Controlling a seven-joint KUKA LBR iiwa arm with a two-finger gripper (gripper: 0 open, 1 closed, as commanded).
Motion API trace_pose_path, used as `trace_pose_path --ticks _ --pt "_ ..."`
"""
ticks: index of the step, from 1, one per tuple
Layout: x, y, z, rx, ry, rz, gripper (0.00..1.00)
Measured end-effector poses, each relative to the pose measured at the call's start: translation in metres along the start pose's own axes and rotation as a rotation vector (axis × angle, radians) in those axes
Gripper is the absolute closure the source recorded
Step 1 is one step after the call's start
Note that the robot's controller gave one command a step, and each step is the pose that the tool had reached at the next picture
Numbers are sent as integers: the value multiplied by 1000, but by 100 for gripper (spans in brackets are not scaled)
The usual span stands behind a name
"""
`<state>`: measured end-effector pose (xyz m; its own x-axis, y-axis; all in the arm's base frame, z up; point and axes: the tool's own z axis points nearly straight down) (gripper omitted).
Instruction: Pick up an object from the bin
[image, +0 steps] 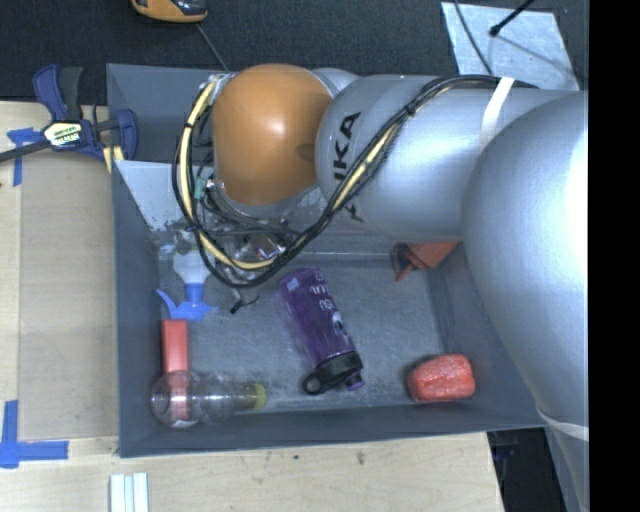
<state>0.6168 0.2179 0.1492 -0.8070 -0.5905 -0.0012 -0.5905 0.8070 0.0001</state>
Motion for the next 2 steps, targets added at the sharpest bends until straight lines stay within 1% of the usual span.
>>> trace_pose_path --ticks 1,2 --pt "-16 8 61 3 -6 -280 0" --pt "-20 10 76 2 -3 -648 100"
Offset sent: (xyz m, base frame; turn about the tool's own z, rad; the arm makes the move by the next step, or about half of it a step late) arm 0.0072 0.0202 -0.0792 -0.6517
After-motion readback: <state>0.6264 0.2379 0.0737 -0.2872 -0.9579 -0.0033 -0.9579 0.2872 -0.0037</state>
